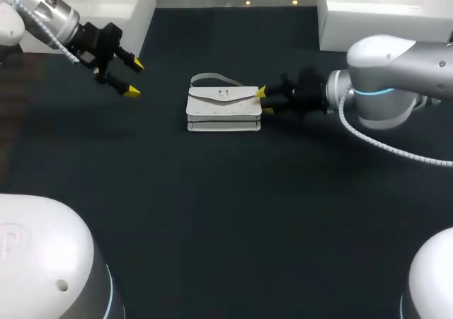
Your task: Pick up the bag, open it, inspect its contents, close it, and place it on the opposite side
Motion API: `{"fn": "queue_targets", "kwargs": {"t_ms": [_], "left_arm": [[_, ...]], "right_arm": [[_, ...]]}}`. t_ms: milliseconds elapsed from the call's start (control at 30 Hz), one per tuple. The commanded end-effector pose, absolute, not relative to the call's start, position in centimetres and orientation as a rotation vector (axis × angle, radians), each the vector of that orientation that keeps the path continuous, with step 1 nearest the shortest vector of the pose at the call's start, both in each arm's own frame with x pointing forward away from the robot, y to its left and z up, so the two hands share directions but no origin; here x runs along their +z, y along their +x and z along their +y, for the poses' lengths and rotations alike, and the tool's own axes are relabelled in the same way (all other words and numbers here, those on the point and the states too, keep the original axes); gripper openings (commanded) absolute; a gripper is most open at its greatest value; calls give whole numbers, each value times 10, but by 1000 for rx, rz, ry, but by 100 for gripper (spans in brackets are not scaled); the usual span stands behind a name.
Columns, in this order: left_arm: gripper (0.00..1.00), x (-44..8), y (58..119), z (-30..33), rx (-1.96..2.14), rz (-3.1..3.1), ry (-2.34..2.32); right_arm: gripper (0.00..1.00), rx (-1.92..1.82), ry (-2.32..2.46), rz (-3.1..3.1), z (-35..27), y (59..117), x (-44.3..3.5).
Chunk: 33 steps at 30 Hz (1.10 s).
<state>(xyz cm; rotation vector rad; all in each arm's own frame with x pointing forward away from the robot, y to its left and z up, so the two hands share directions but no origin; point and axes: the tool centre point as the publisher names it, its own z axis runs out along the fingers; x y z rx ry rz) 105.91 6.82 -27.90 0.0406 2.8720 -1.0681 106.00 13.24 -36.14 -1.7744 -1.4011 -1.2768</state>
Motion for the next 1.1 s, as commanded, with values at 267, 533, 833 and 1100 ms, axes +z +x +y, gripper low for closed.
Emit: {"fn": "queue_targets", "kwargs": {"t_ms": [267,533,833,1100], "left_arm": [[100,-280,1059,68,-1072,2869,43],[100,-280,1059,68,-1072,2869,43],[100,-280,1059,68,-1072,2869,43],[100,-280,1059,68,-1072,2869,43]], "right_arm": [[100,-1179,-1725,-1901,118,1037,-302],[100,-967,-1689,-2192,115,1039,-287],[100,-709,-1620,-2372,102,1047,-284],[100,-545,-1509,-2534,91,1053,-288]]}}
